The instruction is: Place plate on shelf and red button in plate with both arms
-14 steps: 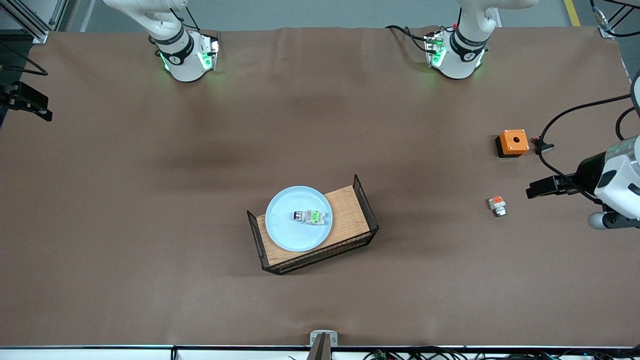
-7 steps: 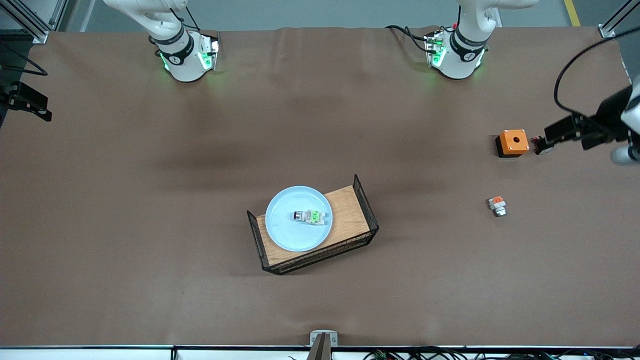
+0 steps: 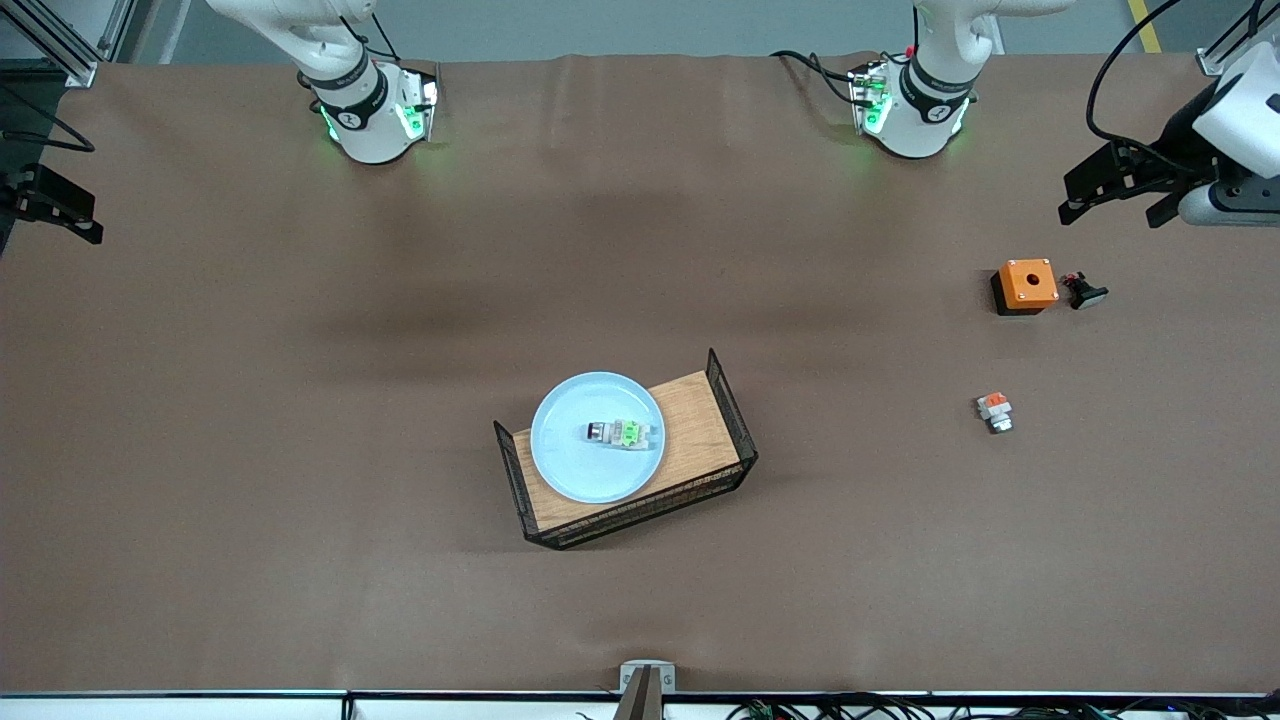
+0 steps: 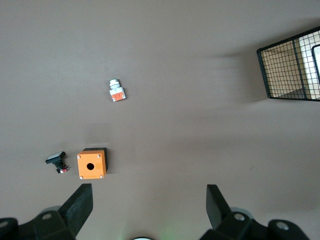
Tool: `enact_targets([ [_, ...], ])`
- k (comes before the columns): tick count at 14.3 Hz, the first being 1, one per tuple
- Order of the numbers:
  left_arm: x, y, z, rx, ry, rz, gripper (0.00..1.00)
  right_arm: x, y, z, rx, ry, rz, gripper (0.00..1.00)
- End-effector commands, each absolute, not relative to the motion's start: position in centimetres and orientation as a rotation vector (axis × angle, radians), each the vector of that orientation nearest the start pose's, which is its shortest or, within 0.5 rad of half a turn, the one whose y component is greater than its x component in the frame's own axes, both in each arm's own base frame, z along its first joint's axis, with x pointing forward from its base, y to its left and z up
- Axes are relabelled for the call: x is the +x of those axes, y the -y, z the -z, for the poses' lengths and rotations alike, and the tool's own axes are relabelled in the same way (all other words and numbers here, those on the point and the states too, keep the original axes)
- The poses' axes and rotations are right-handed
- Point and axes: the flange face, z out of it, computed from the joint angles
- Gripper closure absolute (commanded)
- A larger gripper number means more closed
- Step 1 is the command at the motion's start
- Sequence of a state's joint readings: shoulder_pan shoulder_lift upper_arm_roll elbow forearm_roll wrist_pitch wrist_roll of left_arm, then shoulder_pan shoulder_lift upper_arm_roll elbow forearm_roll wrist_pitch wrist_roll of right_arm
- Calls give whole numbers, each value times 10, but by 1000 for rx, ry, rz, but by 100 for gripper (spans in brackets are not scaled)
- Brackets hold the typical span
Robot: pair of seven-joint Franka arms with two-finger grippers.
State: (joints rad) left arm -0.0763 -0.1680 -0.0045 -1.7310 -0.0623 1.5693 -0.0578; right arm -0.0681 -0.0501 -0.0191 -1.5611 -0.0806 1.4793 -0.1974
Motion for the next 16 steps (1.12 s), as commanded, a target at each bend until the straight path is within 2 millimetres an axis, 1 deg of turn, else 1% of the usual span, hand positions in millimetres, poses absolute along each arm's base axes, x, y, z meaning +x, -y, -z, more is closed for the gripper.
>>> enact_targets([
  [1, 489, 42, -638, -3164, -79, 44, 0, 524, 56, -651, -3209, 156, -59, 0],
  [2, 488, 42, -640, -3145, -86, 53, 0, 524, 56, -651, -3207, 153, -65, 0],
  [6, 487, 55, -642, -3127, -120, 68, 0, 523, 56, -650, -3202, 150, -77, 0],
  [10, 486, 57, -644, -3125, -125, 75, 0, 522, 54, -648, -3183, 137, -94, 0],
  [12, 485, 57, -645, -3125, -127, 77, 0, 520, 50, -646, -3130, 137, -105, 0],
  [16, 485, 57, -647, -3125, -123, 77, 0, 520, 52, -646, -3123, 130, -108, 0],
])
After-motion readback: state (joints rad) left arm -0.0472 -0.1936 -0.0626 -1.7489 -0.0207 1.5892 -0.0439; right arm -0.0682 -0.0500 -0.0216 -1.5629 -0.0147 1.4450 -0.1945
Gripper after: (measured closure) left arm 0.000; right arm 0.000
